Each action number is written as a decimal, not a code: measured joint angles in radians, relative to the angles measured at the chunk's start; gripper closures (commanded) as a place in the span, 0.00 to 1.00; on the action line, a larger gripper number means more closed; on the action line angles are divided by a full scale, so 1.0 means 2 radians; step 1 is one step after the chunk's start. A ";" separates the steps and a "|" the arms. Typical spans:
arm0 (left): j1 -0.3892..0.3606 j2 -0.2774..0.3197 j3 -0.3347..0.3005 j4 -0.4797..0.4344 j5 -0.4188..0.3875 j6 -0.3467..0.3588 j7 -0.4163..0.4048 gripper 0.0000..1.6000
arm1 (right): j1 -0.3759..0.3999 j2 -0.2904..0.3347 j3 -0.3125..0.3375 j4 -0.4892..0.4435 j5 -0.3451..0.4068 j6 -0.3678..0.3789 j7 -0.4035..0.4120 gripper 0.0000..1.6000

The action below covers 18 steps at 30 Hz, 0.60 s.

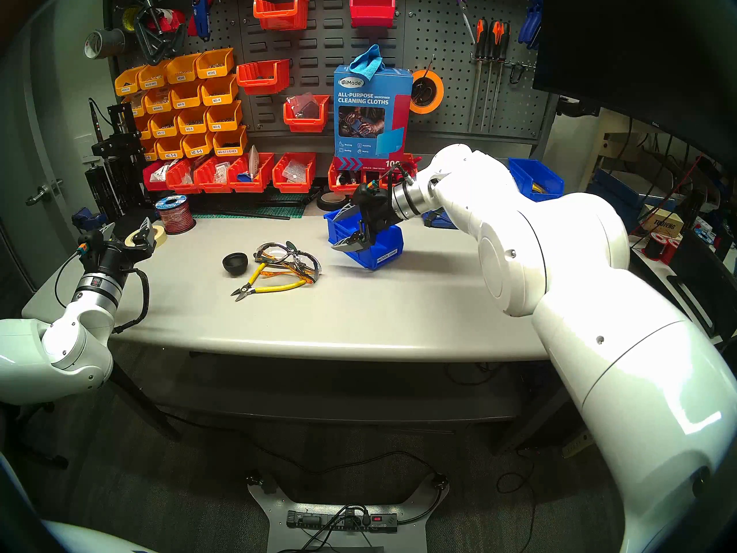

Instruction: Take out tools from the storage box

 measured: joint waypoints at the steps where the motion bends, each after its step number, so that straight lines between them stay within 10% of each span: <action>1: 0.000 0.000 0.000 0.000 0.000 0.000 0.000 0.00 | 0.000 0.002 0.000 0.000 0.000 0.001 -0.001 0.00; 18: 0.000 0.000 0.000 0.000 0.000 0.000 0.000 0.00 | -0.004 0.030 -0.003 -0.007 -0.001 0.021 -0.012 0.00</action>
